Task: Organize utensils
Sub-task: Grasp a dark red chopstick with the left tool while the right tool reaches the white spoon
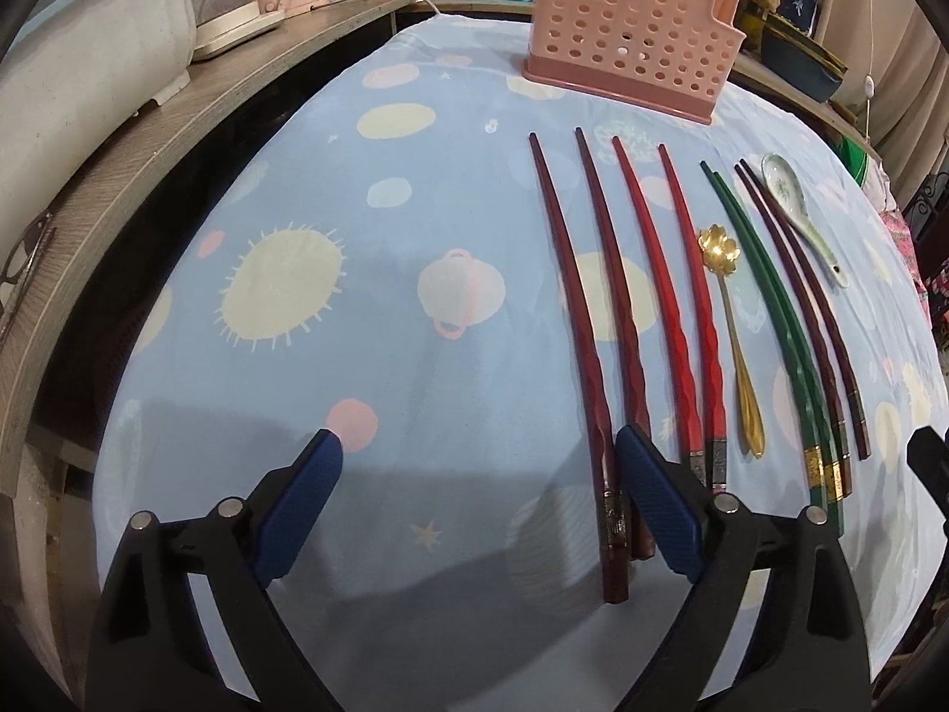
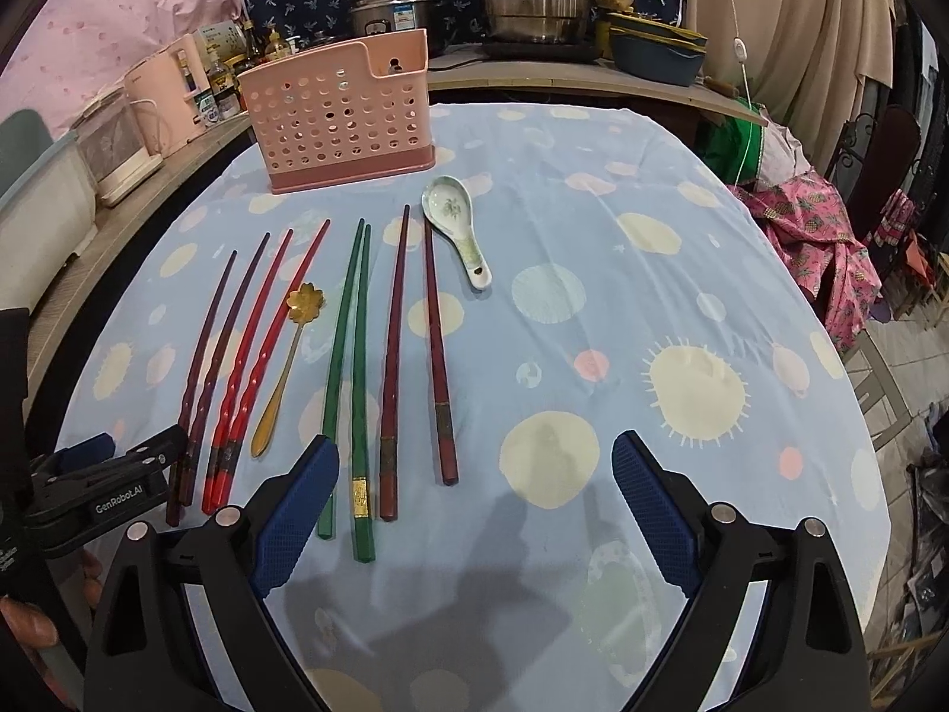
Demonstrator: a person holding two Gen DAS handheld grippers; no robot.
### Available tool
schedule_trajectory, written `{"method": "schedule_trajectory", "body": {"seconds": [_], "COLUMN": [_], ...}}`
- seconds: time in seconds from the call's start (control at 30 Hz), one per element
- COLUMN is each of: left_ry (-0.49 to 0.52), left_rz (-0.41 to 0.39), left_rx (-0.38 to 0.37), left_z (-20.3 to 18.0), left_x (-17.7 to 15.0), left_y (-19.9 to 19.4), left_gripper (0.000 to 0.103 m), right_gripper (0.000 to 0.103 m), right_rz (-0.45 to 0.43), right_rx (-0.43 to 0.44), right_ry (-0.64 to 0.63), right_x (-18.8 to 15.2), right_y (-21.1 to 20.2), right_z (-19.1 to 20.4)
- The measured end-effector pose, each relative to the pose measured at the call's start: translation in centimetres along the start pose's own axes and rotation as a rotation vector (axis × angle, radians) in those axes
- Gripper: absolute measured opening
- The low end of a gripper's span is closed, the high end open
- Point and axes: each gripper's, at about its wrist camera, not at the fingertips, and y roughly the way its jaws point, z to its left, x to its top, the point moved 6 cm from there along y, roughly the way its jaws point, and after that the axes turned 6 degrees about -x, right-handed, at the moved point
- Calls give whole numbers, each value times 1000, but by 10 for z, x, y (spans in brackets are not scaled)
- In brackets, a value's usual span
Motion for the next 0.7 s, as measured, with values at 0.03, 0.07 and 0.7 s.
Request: {"method": "schedule_trajectory", "body": {"seconds": [0.03, 0.07, 0.7], "left_ry": [6, 10, 16], "left_rz": [0, 1, 27], "left_rx": [5, 9, -72], "left_z": [0, 0, -2], "left_x": [0, 0, -4], "left_y": [1, 1, -11], "left_gripper": [89, 89, 33], "right_gripper": [89, 89, 42], "right_rz": [1, 2, -11], "right_rx": [0, 2, 75], "right_ry": [-2, -4, 51], "right_x": [0, 1, 77], "right_y": [1, 2, 68], "right_z": [1, 2, -3]}}
